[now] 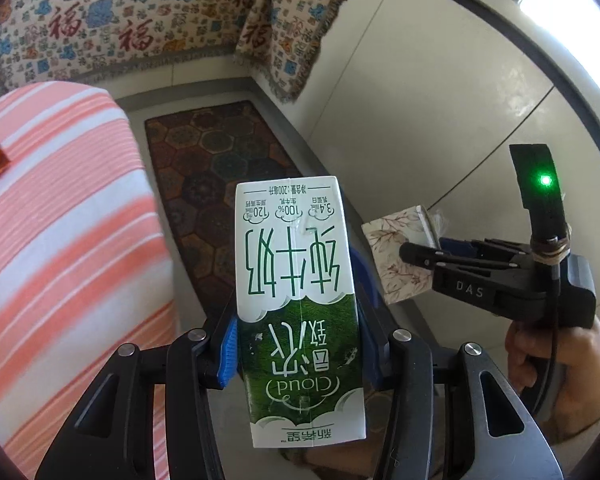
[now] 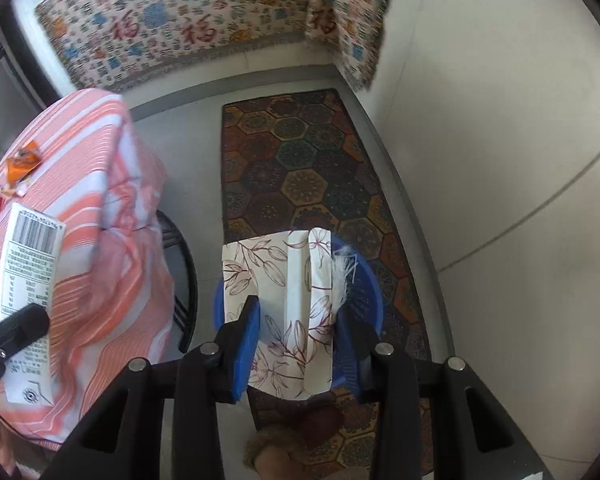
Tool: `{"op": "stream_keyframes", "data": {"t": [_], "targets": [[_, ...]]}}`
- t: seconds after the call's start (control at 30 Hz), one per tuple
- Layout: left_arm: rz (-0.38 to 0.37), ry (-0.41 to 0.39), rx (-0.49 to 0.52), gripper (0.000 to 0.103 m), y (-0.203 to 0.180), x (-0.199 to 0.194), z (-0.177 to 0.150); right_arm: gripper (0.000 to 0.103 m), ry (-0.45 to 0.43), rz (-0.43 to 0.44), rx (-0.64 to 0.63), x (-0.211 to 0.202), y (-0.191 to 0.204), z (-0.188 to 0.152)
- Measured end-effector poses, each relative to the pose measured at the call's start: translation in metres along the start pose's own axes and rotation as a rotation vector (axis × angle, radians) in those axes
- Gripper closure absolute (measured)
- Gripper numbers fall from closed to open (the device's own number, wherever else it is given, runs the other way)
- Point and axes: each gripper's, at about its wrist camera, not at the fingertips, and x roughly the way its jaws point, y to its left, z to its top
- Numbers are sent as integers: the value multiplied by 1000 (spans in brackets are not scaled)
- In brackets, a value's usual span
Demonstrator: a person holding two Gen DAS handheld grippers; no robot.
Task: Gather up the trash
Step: 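Carry the milk carton and floral wrapper over the wastebasket and open both tools, then return both open tools to the table above the remaining wrappers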
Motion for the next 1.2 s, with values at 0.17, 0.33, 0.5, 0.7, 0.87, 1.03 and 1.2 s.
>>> {"op": "stream_keyframes", "data": {"t": [0.17,0.33,0.5,0.7,0.87,1.03,1.2], "targets": [[-10,51,-2,54,-12,52,1,66,23,24,81,37,-39,-7],[-10,87,11,53,-19,85,-3,66,31,54,131,65,-63,-15],[-17,111,23,51,-22,112,-1,64,50,75,147,85,-75,-20],[-52,91,-10,17,-16,118,9,34,48,100,145,96,-79,-21],[-55,-2,-23,17,-7,73,10,34,-51,69,152,79,-75,-21],[14,-107,29,16,13,-10,-17,34,-272,12,88,29,-52,-14],[175,-158,18,11,63,-80,-61,34,-454,50,-3,-15,-2,-10]]}}
